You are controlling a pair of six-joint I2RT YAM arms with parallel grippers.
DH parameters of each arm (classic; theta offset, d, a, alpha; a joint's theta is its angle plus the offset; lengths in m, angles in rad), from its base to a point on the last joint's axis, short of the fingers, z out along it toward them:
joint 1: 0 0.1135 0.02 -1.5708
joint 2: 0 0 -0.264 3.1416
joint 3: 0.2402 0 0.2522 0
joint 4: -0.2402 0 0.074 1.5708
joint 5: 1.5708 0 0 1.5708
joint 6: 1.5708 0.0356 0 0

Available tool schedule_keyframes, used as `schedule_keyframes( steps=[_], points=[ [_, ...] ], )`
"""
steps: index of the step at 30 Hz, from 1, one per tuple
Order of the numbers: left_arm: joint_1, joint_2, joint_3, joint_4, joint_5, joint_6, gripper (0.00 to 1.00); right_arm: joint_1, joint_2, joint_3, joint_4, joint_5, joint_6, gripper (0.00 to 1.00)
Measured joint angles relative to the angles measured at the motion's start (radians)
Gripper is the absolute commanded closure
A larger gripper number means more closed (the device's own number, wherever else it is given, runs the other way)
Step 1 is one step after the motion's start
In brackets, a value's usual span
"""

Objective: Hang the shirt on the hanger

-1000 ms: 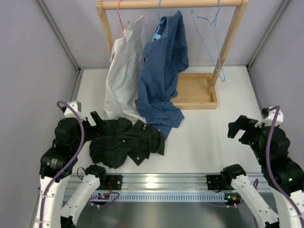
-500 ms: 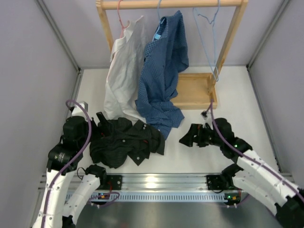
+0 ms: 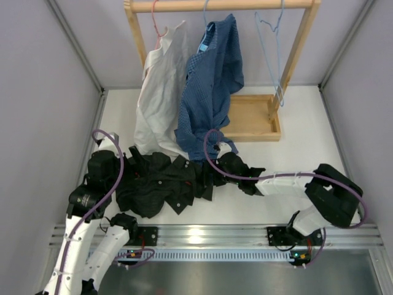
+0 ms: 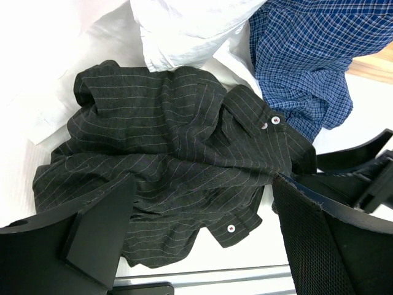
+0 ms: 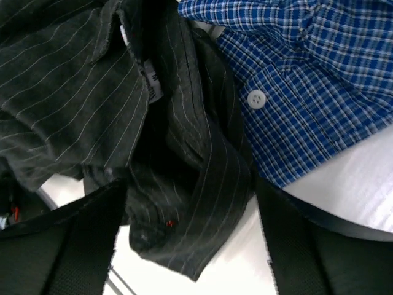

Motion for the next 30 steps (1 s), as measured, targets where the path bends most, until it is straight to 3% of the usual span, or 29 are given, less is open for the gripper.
schedule_keyframes(
  steps=[4, 6, 7, 8, 15, 18, 25, 30],
  points=[
    [0.0, 0.0, -0.004, 0.002, 0.008, 0.0, 0.05, 0.036, 0.064, 0.021, 0.046, 0.04, -0.023, 0.74],
    [0.0, 0.0, -0.005, 0.003, 0.015, 0.001, 0.05, 0.059, 0.061, 0.026, 0.048, 0.062, -0.033, 0.79],
    [0.0, 0.0, -0.005, 0.006, 0.019, 0.001, 0.05, 0.066, 0.055, 0.027, 0.047, 0.076, -0.039, 0.94],
    [0.0, 0.0, -0.005, 0.009, 0.022, 0.001, 0.06, 0.071, 0.043, 0.027, 0.042, 0.092, -0.053, 1.0],
    [0.0, 0.0, -0.002, 0.025, 0.086, 0.019, 0.08, 0.077, -0.204, 0.053, -0.098, 0.209, -0.151, 1.0],
    [0.0, 0.0, 0.024, 0.055, 0.233, 0.035, 0.09, 0.077, -0.319, 0.154, -0.23, 0.205, -0.241, 1.0],
    [0.0, 0.018, 0.161, 0.255, 0.574, -0.009, 0.11, 0.078, -0.575, 0.545, -0.571, 0.155, -0.474, 1.0],
    [0.0, 0.121, 0.261, 0.423, 0.7, -0.082, 0.12, 0.078, -0.583, 1.079, -0.82, 0.093, -0.594, 1.0]
  ],
)
